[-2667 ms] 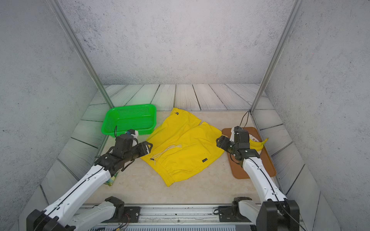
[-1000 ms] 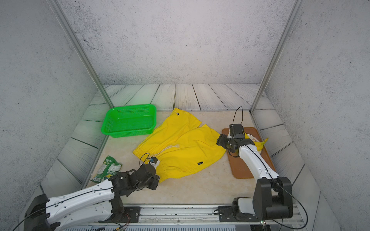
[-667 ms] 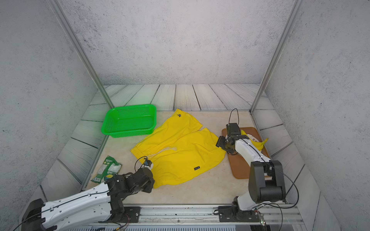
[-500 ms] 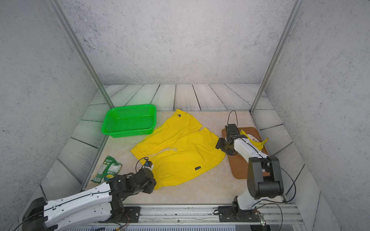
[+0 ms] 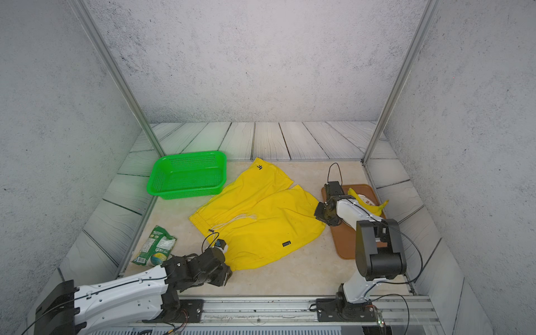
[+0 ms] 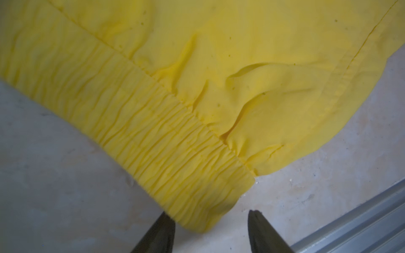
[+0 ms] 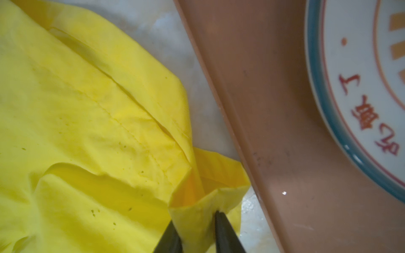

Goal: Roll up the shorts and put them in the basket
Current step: Fold the shorts at the center of the board.

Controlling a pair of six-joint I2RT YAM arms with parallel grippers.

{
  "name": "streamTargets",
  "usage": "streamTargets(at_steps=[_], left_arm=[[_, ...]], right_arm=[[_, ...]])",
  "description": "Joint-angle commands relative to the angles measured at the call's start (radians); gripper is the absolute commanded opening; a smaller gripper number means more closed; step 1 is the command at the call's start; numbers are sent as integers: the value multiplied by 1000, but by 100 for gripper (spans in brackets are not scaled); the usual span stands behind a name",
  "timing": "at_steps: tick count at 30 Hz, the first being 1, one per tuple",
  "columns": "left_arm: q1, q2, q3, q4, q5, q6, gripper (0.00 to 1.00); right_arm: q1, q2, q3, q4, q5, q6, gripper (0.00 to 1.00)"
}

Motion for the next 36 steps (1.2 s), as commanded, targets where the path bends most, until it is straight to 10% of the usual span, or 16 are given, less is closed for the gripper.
streamTargets(at_steps=[1,12,20,36], left_arm=[[-11,40,-3,65,15,18,53],[-27,-86,41,-39,-110,22,0],[-30,-281,78,-213,-166,-4,0],[-44,-155,238,-132,4,169,0]], right_arm=[[3,7,12,14,6,15,12],[-1,-65,18,2,-24,7,0],[-111,-144,-7,64,-88,72,0],[-280,-377,-34,137,-196,173,0]])
